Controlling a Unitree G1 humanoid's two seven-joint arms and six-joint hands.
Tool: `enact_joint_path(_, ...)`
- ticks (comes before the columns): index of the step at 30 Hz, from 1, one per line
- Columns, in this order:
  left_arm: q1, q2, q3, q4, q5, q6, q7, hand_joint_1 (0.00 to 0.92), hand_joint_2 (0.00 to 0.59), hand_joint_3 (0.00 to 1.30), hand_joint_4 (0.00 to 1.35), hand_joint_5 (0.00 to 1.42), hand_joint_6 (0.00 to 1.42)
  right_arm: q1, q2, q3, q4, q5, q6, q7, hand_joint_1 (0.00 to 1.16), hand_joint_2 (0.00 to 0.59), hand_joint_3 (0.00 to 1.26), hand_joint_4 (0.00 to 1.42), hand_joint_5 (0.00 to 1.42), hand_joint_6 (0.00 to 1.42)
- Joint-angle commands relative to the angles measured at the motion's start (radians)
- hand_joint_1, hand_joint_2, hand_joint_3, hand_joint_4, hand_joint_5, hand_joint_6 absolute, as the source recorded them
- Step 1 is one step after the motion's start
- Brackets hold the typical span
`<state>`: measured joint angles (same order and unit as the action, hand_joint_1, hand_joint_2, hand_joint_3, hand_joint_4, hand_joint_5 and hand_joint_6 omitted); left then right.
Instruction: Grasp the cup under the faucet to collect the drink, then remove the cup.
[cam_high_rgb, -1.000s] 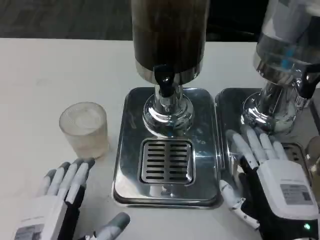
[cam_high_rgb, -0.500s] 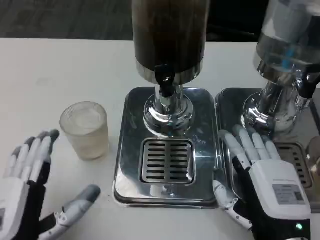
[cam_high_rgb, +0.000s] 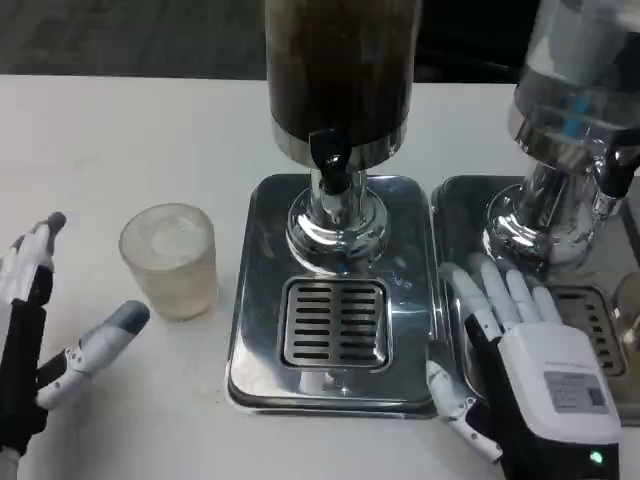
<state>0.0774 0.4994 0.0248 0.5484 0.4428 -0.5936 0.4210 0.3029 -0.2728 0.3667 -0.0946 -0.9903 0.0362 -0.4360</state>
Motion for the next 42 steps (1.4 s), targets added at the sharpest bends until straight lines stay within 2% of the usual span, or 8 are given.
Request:
enact_joint_path(1, -0.12, -0.006, -0.016, 0.188, -0.049, -0.071, -0.055, 0.0, 0.0, 0.0, 0.0, 0.0, 0.0, 0.001, 0.006, -0.001, -0.021, 0.0, 0.007, -0.003, 0.12, 0.523, 0.1, 0.0, 0.0, 0.0)
enact_joint_path(4, -0.181, -0.019, -0.015, 0.29, -0.078, -0.108, -0.067, 0.0, 0.0, 0.0, 0.0, 0.0, 0.0, 0.008, 0.008, -0.002, -0.032, -0.002, 0.016, 0.002, 0.13, 0.522, 0.11, 0.0, 0.0, 0.0)
enact_joint_path(9, -0.283, -0.029, -0.035, 0.428, -0.067, -0.104, -0.058, 0.014, 0.0, 0.0, 0.0, 0.0, 0.0, 0.009, 0.013, 0.002, -0.036, -0.004, 0.018, 0.002, 0.13, 0.522, 0.12, 0.0, 0.0, 0.01)
enact_joint_path(15, -0.376, -0.04, -0.079, 0.535, -0.055, -0.091, -0.058, 0.077, 0.0, 0.0, 0.0, 0.0, 0.0, 0.009, 0.017, 0.0, -0.033, 0.0, 0.022, 0.009, 0.14, 0.522, 0.12, 0.0, 0.0, 0.02)
enact_joint_path(21, -0.423, -0.043, -0.114, 0.58, -0.044, -0.09, -0.059, 0.181, 0.005, 0.0, 0.0, 0.0, 0.0, 0.017, 0.024, 0.001, -0.041, -0.002, 0.029, 0.012, 0.14, 0.522, 0.12, 0.0, 0.0, 0.04)
enact_joint_path(27, -0.459, -0.052, -0.136, 0.606, -0.045, -0.09, -0.07, 0.22, 0.012, 0.0, 0.0, 0.0, 0.0, 0.024, 0.027, 0.001, -0.052, -0.004, 0.035, 0.012, 0.14, 0.522, 0.12, 0.0, 0.0, 0.04)
enact_joint_path(34, -0.487, -0.085, -0.12, 0.629, -0.065, -0.107, -0.048, 0.272, 0.026, 0.0, 0.0, 0.0, 0.0, 0.036, 0.03, 0.003, -0.063, -0.003, 0.039, 0.011, 0.15, 0.522, 0.12, 0.0, 0.0, 0.07)
enact_joint_path(42, -0.517, -0.098, -0.133, 0.655, -0.067, -0.104, -0.095, 0.306, 0.028, 0.0, 0.0, 0.01, 0.0, 0.054, 0.039, -0.001, -0.082, -0.003, 0.057, 0.013, 0.15, 0.522, 0.12, 0.0, 0.0, 0.08)
